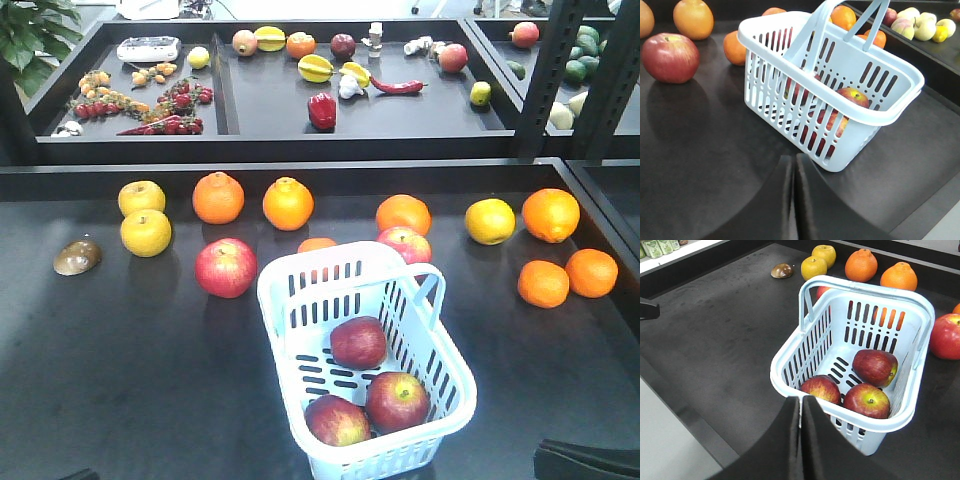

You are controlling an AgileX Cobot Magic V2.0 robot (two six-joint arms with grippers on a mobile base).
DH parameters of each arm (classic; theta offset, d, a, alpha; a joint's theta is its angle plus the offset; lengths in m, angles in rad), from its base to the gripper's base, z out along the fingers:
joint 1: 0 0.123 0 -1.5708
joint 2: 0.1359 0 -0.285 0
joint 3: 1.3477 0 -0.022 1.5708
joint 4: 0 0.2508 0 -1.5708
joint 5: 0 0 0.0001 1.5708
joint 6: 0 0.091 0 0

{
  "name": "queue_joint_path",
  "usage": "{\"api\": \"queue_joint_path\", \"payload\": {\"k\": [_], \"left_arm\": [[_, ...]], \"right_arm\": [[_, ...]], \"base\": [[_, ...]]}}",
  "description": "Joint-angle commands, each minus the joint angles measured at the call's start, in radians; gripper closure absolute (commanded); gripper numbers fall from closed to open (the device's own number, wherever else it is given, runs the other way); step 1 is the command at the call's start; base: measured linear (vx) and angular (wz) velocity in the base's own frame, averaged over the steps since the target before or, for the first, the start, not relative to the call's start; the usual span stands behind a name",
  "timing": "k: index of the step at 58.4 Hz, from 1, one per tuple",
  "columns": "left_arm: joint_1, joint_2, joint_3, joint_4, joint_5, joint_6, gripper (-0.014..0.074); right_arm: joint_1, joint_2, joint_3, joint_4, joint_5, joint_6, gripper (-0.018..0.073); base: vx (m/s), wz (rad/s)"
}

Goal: Pick three apples into basket with both arms

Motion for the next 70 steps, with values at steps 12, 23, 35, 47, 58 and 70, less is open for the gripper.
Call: {"api": "queue_joint_path", "payload": {"k": [12, 23, 35, 47, 58, 70], "left_arm": [[0.035, -0.052, -0.024, 0.086, -0.069, -0.009, 0.0602], [0.136, -0.238, -0.024, 0.117, -0.032, 0.044, 0.0602], [0.350, -0.451, -0.024, 0.138, 0.068, 0.048, 0.0602], [0.556, -0.436, -0.024, 0.138, 0.096, 0.002, 0.0602], [0.641, -0.442, -0.024, 0.161, 0.089, -0.012, 0.0602], [0.650, -0.442, -0.024, 0.162, 0.033, -0.012, 0.0602]], "right_arm": [[-0.004, 0.007, -0.028, 0.020, -0.061, -0.012, 0.0564], [-0.004, 0.007, -0.028, 0.020, -0.059, -0.012, 0.0564], [-0.004, 0.007, -0.028, 0.020, -0.059, -0.012, 0.0564], [-0.004, 0.006, -0.028, 0.022, -0.047, -0.012, 0.0564], [-0.004, 0.006, -0.028, 0.022, -0.044, -0.012, 0.0564], [-0.004, 0.006, -0.028, 0.022, -0.044, -0.012, 0.0564]], "base": [[0.00, 0.00], [0.00, 0.00], [0.00, 0.00], [0.00, 0.00], [0.00, 0.00], [0.00, 0.00]]}}
